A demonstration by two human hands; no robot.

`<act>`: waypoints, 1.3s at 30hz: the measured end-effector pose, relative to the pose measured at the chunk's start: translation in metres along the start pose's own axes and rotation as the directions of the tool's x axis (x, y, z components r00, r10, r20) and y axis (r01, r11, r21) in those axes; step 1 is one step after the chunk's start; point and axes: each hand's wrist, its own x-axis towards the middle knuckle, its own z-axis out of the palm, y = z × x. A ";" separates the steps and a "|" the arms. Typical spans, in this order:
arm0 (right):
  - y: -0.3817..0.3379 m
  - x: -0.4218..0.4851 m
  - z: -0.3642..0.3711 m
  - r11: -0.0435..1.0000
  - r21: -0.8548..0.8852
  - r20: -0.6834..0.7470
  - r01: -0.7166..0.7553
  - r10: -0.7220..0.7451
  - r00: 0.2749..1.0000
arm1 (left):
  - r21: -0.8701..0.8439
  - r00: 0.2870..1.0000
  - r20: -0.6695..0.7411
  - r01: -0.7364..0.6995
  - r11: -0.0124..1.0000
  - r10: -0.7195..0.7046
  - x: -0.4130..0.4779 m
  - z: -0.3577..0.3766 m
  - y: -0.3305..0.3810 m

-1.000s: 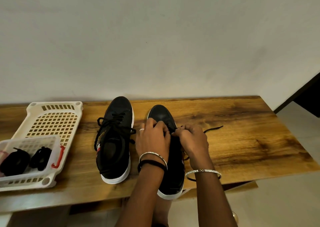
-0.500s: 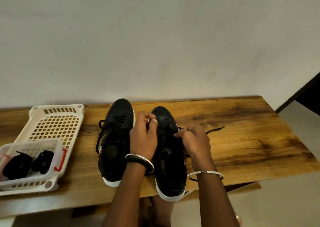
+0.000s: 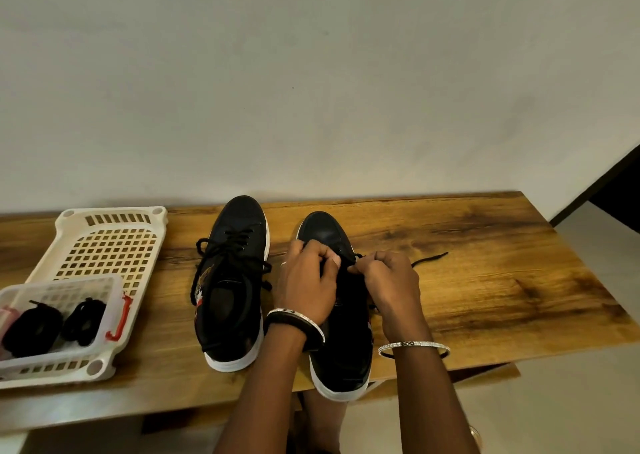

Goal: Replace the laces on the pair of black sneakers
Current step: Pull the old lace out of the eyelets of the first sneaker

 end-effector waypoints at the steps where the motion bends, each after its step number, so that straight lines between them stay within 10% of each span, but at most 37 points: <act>1: 0.000 0.000 0.000 1.000 0.002 0.000 0.001 -0.001 1.000 | -0.085 0.999 -0.023 0.022 0.996 -0.024 0.001 -0.002 0.000; 8: 0.000 0.000 0.000 0.999 0.049 0.017 -0.020 0.019 1.000 | -0.876 0.982 0.020 0.109 0.470 -0.190 0.004 -0.022 0.011; 13: 0.000 0.000 0.000 0.998 0.065 0.022 -0.007 0.006 1.000 | -0.236 0.976 -0.192 -0.146 0.961 0.101 0.001 -0.016 -0.004; 18: 0.000 0.000 0.000 0.998 0.061 0.018 -0.003 0.002 1.000 | 0.327 0.994 0.031 -0.113 0.938 0.109 -0.002 -0.009 -0.005; 26: 0.001 0.001 0.001 0.997 0.072 0.020 -0.011 0.010 1.000 | 0.326 0.995 -0.053 -0.065 0.943 0.086 -0.002 -0.009 -0.002; 33: 0.002 0.003 0.000 0.997 0.073 0.023 -0.013 0.011 1.000 | -0.329 0.951 -0.288 0.010 0.944 -0.111 0.002 -0.008 0.005; 39: 0.002 0.004 0.000 0.998 0.061 0.030 -0.005 0.003 1.000 | 0.227 0.962 -0.260 -0.019 0.974 0.080 -0.008 -0.010 0.007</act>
